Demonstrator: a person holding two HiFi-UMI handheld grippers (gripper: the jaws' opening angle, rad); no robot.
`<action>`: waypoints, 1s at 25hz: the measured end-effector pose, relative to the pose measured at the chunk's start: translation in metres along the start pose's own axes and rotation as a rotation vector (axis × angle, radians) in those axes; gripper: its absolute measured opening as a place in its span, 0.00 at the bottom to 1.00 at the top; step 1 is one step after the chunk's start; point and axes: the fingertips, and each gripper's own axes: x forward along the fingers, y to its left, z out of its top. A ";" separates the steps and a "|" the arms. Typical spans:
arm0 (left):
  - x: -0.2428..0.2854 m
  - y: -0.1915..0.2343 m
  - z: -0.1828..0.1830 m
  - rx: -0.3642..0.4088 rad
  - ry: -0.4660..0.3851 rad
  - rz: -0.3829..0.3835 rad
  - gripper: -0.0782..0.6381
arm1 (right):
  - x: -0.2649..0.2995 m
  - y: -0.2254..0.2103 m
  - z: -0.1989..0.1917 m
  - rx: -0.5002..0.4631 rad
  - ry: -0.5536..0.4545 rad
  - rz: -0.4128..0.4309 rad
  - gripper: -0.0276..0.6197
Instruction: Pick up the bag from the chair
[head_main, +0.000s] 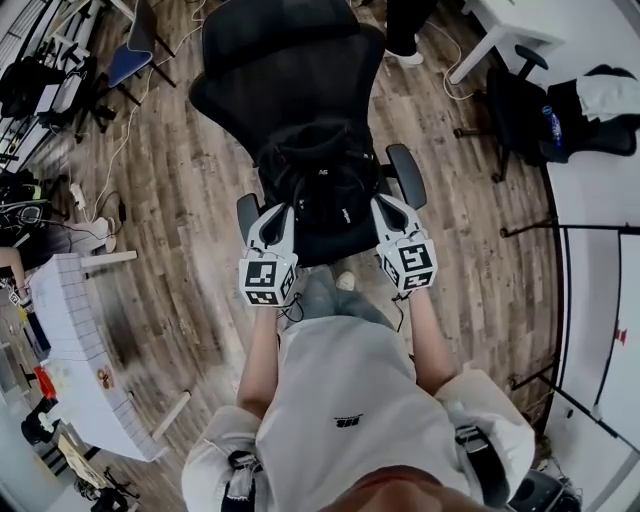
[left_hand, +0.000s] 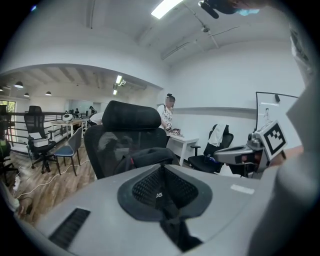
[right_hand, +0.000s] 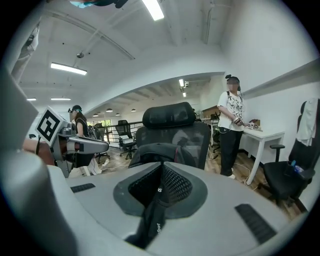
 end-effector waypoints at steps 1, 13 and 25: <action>0.004 0.008 -0.003 -0.008 0.006 0.004 0.13 | 0.008 -0.002 -0.002 -0.007 0.011 -0.009 0.06; 0.062 0.076 -0.054 -0.113 0.123 0.030 0.28 | 0.084 -0.029 -0.049 0.000 0.182 -0.119 0.15; 0.110 0.098 -0.092 -0.177 0.221 0.080 0.44 | 0.132 -0.066 -0.082 0.077 0.250 -0.142 0.42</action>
